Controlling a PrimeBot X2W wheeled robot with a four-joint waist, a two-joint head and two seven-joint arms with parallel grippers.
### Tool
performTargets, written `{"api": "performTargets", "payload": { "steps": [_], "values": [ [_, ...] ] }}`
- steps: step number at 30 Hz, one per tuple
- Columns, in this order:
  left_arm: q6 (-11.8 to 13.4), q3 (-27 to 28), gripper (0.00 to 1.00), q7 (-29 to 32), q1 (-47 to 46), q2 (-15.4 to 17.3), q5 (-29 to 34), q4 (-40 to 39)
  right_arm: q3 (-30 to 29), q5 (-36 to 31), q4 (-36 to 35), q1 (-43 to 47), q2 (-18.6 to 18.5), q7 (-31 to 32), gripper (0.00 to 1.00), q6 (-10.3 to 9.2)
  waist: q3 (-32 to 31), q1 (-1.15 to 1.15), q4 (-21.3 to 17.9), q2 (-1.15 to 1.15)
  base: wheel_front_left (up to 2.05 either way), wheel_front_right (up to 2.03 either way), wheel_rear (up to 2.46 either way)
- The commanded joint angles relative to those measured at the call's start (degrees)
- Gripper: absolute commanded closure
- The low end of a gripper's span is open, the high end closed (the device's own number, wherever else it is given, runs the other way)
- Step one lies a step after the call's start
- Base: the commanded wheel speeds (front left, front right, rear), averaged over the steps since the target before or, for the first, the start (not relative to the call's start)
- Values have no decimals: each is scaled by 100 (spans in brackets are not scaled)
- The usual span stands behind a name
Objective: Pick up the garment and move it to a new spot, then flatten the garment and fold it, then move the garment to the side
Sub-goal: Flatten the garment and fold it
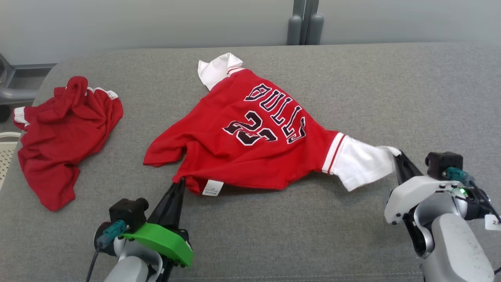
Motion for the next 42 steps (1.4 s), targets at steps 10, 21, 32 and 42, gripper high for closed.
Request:
{"api": "performTargets", "payload": {
  "steps": [10,21,32,42],
  "values": [
    [302,227,100,252,-552,504,189,-855,-297,265,-512,-500,-12,-98,100,-7,-157,0,-159,0,0,0,0],
    [62,321,100,601,-2434,925,440,-770,968,157,-83,-2240,-313,158,100,-7,1098,0,-516,0,0,0,0],
    [-163,198,100,695,-4962,1197,736,-45,1814,658,1183,-4960,-643,-195,100,-8,2594,0,-922,0,0,0,0],
    [-219,238,100,574,-6527,1382,-323,148,1367,-355,2012,-6966,-680,-1258,100,-8,3072,0,-1068,0,0,0,0]
  ]
}}
